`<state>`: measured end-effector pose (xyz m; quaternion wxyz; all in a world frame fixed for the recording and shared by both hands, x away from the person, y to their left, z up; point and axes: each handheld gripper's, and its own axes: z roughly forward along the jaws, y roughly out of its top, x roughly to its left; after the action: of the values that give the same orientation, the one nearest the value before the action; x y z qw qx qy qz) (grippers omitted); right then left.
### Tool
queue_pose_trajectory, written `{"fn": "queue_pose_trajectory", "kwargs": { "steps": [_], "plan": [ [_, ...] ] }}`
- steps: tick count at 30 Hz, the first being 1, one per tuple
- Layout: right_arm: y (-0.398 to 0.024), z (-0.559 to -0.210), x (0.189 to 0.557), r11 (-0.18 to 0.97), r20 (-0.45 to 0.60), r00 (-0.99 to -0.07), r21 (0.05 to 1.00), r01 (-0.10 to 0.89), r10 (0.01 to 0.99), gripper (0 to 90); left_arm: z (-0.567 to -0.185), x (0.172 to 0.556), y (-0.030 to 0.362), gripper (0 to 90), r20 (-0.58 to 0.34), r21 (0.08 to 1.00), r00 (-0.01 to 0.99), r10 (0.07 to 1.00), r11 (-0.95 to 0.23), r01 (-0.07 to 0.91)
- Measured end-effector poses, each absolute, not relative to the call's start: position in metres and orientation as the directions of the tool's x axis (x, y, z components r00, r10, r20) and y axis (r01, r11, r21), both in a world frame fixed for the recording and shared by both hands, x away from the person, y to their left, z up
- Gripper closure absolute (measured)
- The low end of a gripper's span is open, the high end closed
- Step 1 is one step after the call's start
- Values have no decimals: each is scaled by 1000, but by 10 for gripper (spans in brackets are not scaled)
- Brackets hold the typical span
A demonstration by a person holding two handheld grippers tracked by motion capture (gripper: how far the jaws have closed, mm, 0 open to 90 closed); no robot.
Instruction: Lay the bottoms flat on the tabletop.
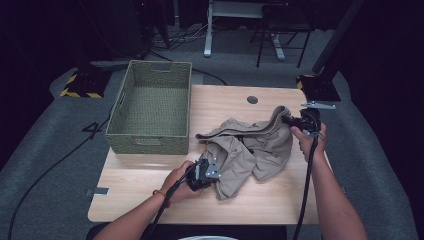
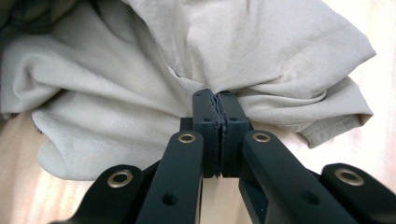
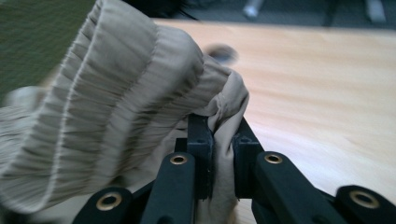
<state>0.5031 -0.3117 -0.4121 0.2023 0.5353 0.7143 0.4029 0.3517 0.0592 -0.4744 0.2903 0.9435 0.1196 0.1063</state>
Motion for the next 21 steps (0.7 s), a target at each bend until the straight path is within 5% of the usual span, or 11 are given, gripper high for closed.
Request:
{"fn": "queue_pose_trajectory", "kwargs": {
  "steps": [5,9,13,21],
  "plan": [
    [-329,-437,520,92,101,-238,724,684,966,771,-471,331,64,883,119,559,965,235,-819,130],
    [-334,-455,525,123,32,-197,680,723,980,506,-470,320,69,873,119,568,966,227,-814,121],
    [-334,-460,520,198,-21,-249,669,716,968,304,-463,318,76,679,103,625,956,276,-766,154],
    [-336,-425,468,241,11,-402,786,569,916,300,-443,322,74,387,127,705,922,365,-687,174]
  ]
}}
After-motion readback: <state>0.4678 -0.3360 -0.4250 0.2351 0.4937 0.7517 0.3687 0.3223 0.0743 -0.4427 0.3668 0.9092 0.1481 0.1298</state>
